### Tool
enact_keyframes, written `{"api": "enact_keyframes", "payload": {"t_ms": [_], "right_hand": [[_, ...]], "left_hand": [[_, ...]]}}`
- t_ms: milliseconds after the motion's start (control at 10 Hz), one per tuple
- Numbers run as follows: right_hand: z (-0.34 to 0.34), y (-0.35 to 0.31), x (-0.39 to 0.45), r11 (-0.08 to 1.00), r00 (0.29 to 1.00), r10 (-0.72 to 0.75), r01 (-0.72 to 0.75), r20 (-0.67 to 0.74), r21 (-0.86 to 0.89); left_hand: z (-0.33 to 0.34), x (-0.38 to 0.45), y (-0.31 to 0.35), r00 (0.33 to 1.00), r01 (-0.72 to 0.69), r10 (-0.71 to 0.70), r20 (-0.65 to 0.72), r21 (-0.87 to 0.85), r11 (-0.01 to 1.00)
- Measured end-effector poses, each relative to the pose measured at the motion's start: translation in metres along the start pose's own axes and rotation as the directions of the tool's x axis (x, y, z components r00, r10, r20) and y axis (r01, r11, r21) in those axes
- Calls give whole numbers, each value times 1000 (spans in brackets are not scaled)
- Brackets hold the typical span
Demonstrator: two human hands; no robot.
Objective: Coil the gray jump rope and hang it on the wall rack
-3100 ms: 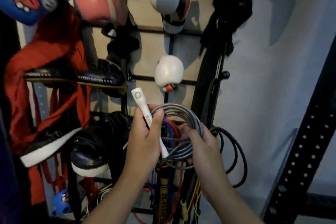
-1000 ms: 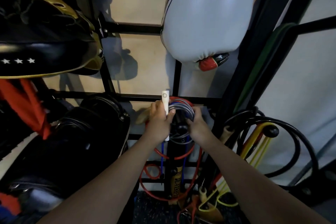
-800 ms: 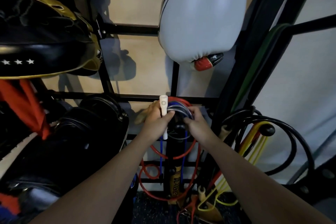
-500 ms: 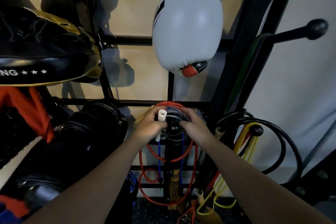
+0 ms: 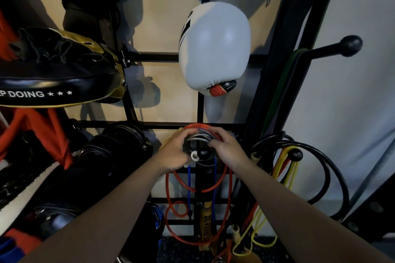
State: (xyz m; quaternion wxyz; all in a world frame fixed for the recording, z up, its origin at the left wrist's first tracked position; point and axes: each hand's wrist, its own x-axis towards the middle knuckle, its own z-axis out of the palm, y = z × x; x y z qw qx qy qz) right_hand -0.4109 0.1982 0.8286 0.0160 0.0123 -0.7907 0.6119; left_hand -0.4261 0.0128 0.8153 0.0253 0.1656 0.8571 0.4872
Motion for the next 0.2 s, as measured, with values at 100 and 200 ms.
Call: {"api": "enact_keyframes", "payload": {"t_ms": [100, 200], "right_hand": [[0, -6, -2, 1000, 1000, -19, 19, -7, -19], [-1, -14, -3, 1000, 1000, -21, 21, -5, -4]], "left_hand": [[-7, -1, 3, 998, 38, -37, 52, -10, 999], [-12, -5, 9, 993, 102, -93, 68, -147, 984]]}}
